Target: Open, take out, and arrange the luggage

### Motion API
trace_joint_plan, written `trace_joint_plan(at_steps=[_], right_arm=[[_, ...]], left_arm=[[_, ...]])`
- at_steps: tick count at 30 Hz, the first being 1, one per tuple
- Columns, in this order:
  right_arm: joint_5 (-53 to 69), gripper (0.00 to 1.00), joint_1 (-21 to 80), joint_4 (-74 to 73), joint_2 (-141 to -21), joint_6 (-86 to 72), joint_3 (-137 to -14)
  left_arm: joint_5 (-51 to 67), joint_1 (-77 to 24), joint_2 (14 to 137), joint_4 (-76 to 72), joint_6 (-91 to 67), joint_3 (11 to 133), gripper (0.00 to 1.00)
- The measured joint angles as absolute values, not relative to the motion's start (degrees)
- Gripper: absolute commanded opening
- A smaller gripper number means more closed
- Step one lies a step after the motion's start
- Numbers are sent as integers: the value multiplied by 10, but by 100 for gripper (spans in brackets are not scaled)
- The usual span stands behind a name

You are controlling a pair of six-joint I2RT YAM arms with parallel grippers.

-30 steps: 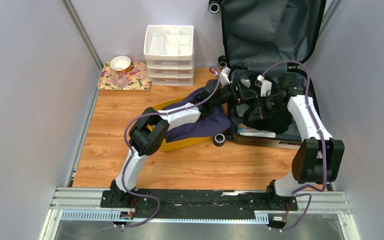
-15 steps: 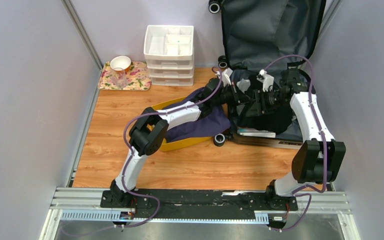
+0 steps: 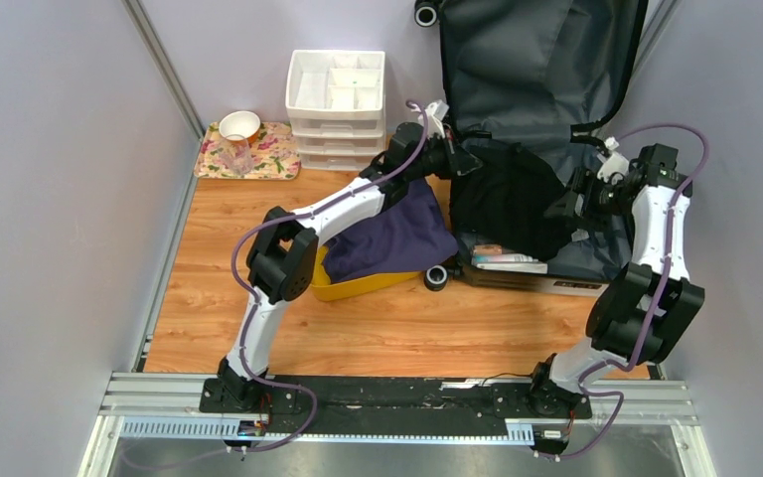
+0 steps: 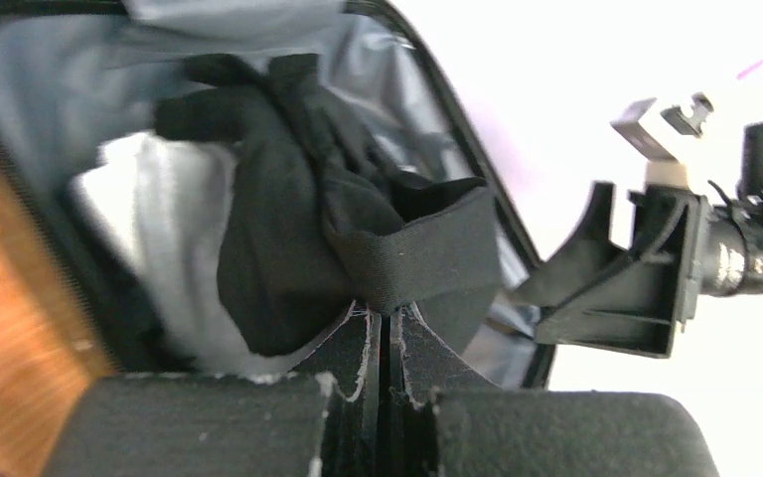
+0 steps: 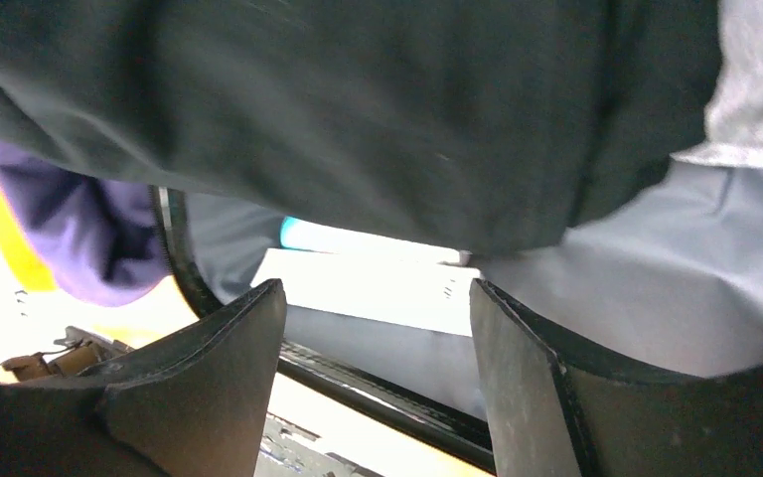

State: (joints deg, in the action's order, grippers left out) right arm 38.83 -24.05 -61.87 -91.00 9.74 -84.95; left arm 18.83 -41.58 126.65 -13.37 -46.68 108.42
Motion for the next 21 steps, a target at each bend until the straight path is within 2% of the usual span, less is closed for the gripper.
trace_joint_plan(at_steps=[7, 13, 21], right_arm=[[311, 73, -246, -568, -929, 55, -785], [257, 77, -246, -517, -959, 25, -752], [275, 77, -242, -426, -993, -3, -734]], left_arm=[[161, -363, 1265, -95, -444, 1034, 0], [149, -357, 1264, -85, -426, 1027, 0], [147, -359, 1264, -86, -418, 1027, 0]])
